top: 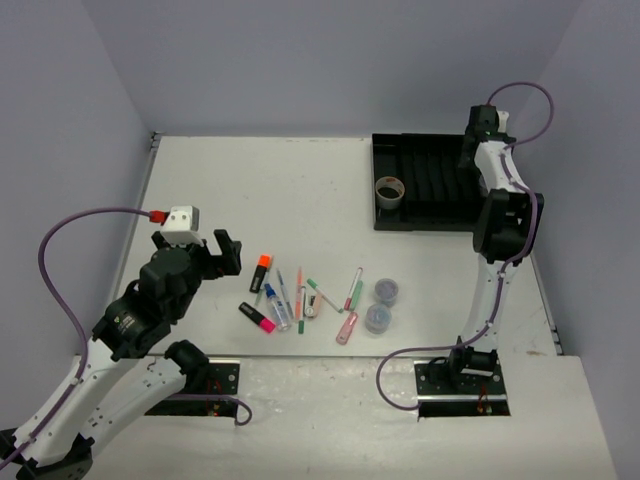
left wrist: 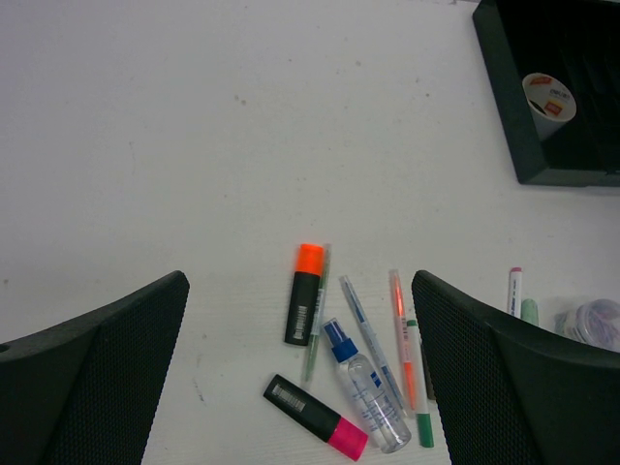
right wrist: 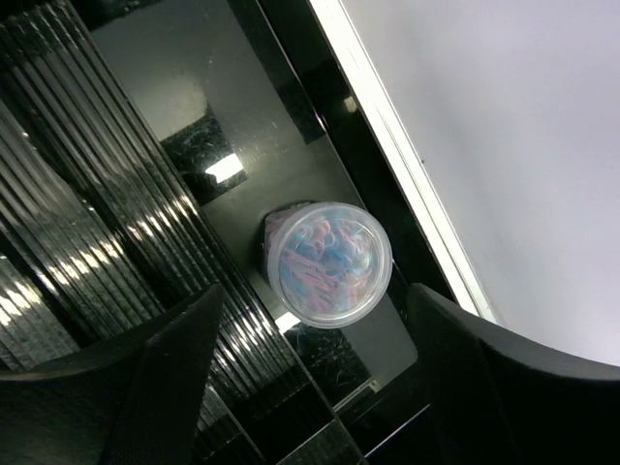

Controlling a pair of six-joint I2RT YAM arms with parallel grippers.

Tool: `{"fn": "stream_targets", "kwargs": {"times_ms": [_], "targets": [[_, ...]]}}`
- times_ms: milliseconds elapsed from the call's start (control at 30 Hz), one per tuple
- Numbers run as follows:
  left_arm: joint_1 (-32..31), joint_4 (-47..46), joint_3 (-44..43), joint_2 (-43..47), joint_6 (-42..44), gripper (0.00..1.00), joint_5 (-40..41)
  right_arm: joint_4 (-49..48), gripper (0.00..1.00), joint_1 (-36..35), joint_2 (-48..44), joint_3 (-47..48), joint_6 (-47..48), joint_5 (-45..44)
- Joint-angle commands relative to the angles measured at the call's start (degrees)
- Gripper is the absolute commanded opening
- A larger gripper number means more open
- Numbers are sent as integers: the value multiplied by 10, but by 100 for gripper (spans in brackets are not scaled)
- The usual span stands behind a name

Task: Sort the stationery into containers
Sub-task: Place the stationery in the storage box, then pick up the stationery from the center of the board.

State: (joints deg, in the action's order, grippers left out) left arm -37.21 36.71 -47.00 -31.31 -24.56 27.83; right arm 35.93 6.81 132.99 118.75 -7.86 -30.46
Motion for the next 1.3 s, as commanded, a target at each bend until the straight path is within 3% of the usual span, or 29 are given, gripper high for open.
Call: {"fn": "stream_targets", "kwargs": {"times_ms": [0,133,333,600,700,833,1267], "targets": [[-2,-24,4,3,10,100,-1,20,89,-3,-24,46,-22,11],[-2,-25,4,2,10,100,-1,42,89,-18,-57,49,-39,36],[-2,-23,3,-7,10,100,3,25,88,-118,-198,-77,-75,72],[-2,-23,2,-21,9,100,6,30,83,-357,-433,-405,-212,118],[-2,-26,3,-24,11,100,-4,29,83,-434,-473,-491,-245,118],[-2,-26,3,-28,12,100,-8,50,83,-469,-497,-548,-278,107],[-2,-25,4,-24,12,100,-1,33,76,-470,-521,-680,-300,130]]}}
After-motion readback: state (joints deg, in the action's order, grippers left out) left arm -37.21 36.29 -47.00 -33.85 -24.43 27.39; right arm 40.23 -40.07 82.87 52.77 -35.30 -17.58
